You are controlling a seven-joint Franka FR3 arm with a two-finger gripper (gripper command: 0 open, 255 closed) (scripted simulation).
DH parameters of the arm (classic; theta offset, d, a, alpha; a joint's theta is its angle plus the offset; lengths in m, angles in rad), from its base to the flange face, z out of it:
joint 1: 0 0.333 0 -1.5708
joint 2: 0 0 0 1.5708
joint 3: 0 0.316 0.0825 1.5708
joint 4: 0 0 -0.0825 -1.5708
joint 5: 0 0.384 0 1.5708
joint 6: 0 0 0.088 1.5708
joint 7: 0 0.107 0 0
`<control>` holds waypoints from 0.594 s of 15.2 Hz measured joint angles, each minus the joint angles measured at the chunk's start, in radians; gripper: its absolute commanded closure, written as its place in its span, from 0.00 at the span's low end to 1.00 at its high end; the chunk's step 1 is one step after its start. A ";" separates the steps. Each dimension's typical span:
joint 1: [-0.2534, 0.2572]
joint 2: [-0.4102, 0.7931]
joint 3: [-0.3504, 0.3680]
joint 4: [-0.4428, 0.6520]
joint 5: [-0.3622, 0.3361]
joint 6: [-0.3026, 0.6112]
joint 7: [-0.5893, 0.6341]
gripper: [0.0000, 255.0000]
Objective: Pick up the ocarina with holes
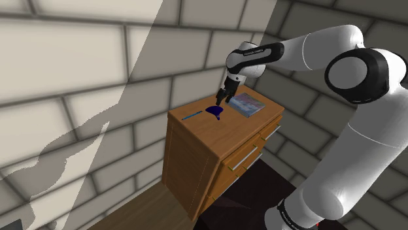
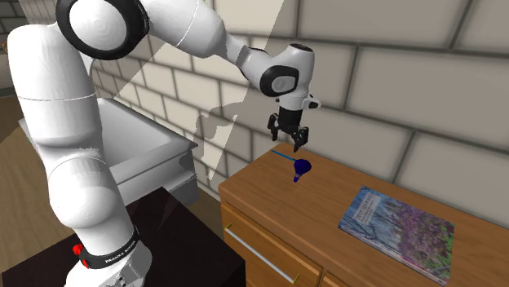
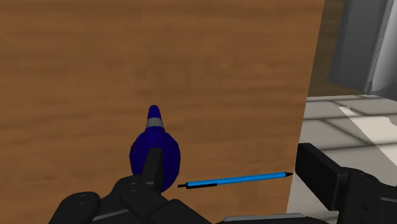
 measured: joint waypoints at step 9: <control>-0.059 0.294 0.002 0.246 0.077 0.035 -0.066 0.00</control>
